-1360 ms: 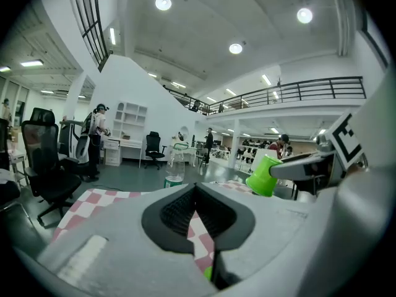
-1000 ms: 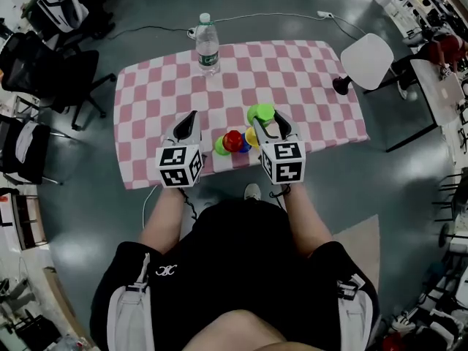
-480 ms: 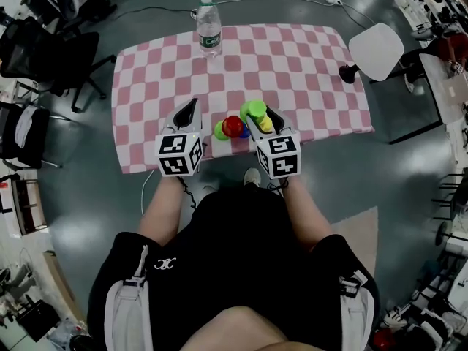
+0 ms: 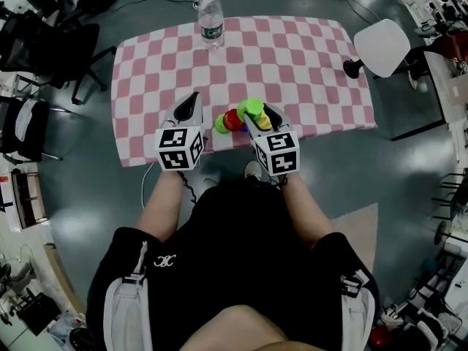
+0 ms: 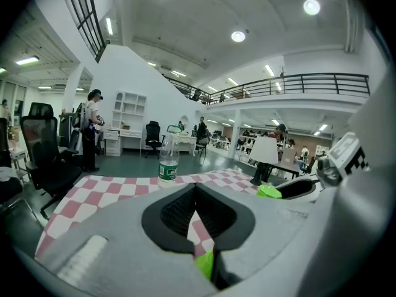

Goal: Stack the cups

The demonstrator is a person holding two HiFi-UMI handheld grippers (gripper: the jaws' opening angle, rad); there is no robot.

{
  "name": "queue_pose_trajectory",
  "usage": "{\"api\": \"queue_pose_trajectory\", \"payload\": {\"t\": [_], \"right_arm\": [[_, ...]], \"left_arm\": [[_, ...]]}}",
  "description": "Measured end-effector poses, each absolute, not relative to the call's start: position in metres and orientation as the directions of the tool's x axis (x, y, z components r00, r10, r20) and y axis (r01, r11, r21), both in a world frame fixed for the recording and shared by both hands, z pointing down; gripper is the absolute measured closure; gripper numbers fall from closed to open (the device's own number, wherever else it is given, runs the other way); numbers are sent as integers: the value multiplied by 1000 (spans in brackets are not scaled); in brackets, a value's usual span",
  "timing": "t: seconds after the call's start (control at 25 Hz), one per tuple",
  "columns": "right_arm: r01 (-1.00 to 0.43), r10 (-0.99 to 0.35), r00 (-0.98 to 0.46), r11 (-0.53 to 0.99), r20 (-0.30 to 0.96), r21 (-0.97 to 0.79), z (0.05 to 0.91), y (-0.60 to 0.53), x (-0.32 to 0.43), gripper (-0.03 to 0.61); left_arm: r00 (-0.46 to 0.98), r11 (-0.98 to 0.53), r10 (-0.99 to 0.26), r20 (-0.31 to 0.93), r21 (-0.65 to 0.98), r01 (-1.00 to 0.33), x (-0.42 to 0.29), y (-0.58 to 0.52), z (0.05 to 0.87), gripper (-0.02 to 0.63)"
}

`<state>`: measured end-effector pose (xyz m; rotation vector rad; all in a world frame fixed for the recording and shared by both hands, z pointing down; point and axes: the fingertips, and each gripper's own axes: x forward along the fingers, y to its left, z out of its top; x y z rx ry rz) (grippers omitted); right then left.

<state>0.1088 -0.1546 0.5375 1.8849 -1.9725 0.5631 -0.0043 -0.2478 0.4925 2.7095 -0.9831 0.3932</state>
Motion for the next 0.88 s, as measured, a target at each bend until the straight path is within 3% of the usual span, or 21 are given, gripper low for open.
{"api": "queue_pose_trajectory", "payload": {"t": [0.64, 0.76, 0.88], "right_arm": [[-998, -858, -63, 51, 510, -38, 553, -157, 100, 359], [-995, -864, -93, 68, 495, -68, 554, -154, 96, 300], [-996, -891, -85, 65, 446, -60, 543, -154, 97, 290]], "left_arm": [[738, -744, -589, 329, 133, -654, -9, -250, 496, 598], [739, -745, -590, 325, 133, -654, -9, -250, 494, 598], [739, -745, -593, 321, 131, -654, -9, -251, 492, 598]]}}
